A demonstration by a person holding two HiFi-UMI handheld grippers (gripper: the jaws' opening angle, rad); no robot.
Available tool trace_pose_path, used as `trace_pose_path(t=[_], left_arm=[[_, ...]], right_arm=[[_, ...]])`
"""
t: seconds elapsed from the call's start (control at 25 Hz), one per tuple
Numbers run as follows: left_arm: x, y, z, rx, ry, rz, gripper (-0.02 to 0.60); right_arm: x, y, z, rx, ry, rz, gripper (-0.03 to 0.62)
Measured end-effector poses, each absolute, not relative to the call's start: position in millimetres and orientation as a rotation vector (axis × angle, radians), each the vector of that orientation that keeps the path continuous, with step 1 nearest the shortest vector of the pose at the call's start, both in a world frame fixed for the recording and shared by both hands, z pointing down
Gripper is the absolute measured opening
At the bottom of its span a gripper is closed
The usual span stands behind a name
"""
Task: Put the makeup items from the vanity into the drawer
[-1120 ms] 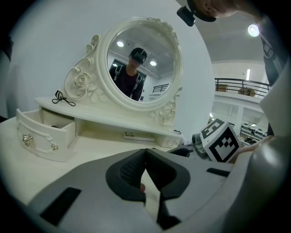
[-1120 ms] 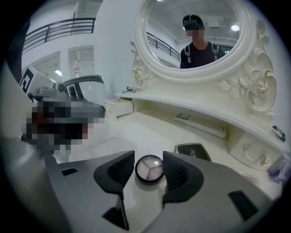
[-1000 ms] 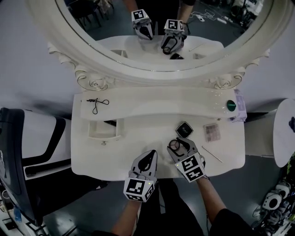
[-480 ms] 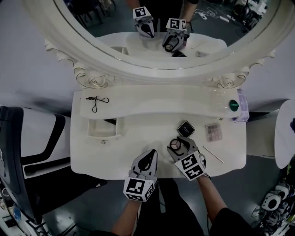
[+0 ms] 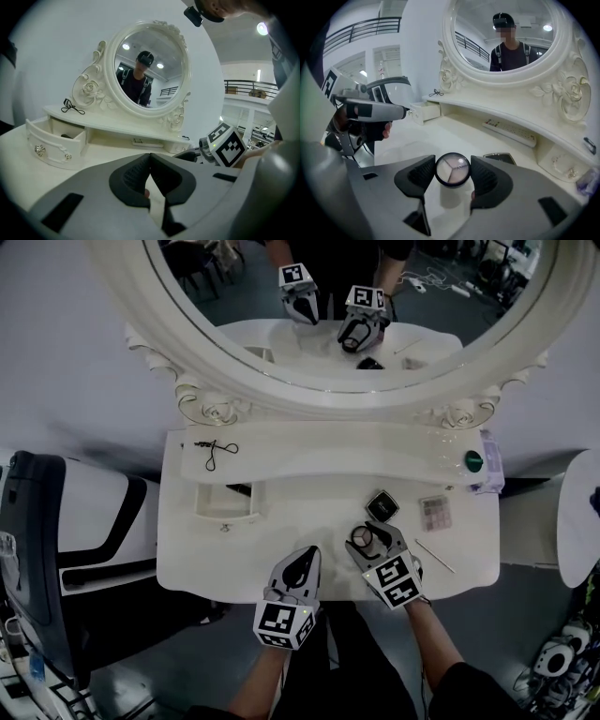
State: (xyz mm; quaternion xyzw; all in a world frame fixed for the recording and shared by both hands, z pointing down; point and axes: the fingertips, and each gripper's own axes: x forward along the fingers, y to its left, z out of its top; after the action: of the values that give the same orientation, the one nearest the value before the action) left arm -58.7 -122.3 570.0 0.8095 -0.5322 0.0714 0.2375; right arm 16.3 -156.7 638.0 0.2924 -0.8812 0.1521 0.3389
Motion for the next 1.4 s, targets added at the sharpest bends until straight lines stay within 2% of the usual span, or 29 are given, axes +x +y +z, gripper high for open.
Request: trace_pose_path(t=[0.56,1.4], left_arm=[[-101,-83,501,2.241,-1.584,0.134,0.014],[-227,-32,474,2.139,-1.795,0.076,0.014]], right_arm=[[-16,-129,531,0.888,-2.504,0.388,0.232],[-167,-91,488,0.651,-2.637,0.245,0.232]])
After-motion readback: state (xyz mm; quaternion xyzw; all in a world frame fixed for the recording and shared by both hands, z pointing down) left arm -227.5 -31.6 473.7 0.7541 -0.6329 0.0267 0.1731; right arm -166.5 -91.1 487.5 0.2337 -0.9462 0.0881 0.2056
